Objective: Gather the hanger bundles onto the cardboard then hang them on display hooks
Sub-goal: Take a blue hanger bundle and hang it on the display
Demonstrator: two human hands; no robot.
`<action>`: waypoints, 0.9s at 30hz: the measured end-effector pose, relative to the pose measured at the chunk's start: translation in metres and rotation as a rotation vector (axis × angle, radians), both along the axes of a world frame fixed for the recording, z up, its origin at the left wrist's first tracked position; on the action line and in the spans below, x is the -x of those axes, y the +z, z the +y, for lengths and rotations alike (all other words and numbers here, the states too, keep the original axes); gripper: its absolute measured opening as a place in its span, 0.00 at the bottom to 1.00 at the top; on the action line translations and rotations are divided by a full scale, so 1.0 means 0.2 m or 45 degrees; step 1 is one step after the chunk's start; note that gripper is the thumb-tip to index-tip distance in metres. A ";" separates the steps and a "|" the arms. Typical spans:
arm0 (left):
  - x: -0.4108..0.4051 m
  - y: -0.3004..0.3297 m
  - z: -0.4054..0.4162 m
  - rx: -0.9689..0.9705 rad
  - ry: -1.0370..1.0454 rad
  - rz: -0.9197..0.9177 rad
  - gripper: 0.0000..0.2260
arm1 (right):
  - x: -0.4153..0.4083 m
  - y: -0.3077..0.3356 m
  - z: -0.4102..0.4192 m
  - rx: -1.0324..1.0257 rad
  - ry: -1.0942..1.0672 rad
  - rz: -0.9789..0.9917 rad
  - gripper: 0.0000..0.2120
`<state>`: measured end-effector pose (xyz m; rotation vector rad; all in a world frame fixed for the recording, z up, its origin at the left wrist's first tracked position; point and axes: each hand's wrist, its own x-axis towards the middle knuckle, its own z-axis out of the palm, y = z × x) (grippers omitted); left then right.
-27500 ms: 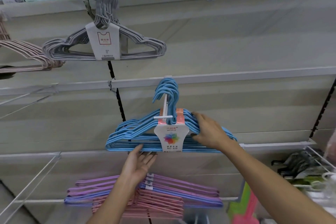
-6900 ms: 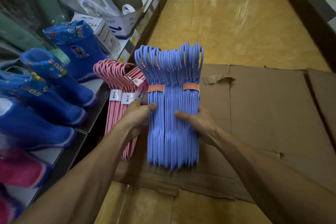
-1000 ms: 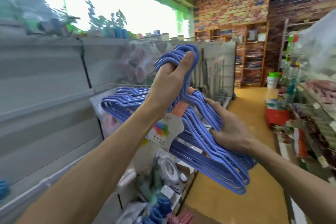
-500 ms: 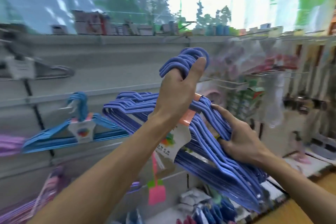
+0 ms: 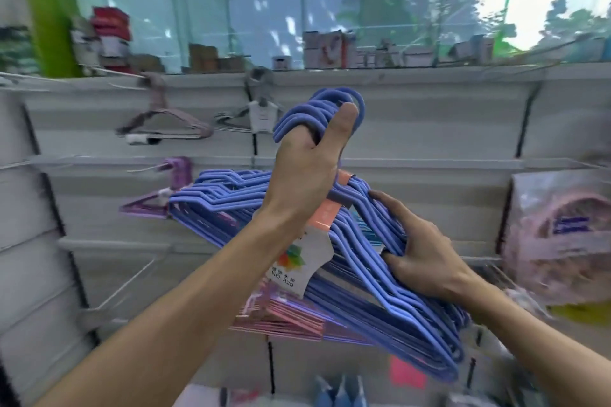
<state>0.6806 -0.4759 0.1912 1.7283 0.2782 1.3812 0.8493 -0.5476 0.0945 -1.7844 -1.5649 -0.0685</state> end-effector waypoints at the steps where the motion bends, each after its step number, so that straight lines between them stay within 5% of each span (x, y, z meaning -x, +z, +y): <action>1: 0.08 0.01 0.04 0.002 0.027 -0.006 0.25 | 0.07 0.00 0.07 0.001 0.044 0.007 0.46; 27: 1.84 -0.06 1.19 0.059 0.497 -0.008 0.23 | 1.75 -0.08 1.55 0.011 0.464 -0.072 0.44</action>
